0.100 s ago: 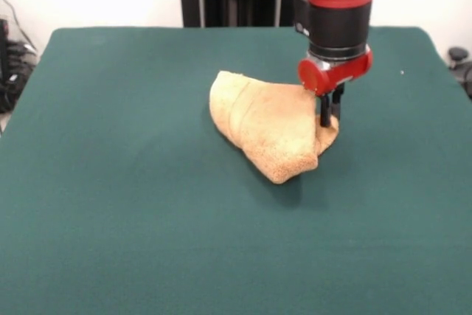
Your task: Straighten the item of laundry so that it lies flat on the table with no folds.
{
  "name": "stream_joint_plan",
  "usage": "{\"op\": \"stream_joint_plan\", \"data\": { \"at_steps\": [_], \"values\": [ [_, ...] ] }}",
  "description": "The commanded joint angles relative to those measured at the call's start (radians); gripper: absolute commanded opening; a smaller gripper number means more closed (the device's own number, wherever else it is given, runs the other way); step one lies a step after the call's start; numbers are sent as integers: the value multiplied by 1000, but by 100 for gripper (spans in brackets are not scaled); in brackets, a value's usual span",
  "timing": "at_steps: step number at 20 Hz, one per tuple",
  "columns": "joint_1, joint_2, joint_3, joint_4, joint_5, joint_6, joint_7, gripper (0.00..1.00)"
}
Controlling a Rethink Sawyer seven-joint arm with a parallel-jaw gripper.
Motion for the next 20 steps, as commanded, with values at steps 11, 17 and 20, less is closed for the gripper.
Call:
{"op": "stream_joint_plan", "data": {
  "at_steps": [11,17,20],
  "values": [
    [-168,-267,236,174,158,307,-157,0],
    [-240,-312,300,185,191,409,-223,0],
    [-273,-343,330,183,205,463,-260,0]
  ]
}}
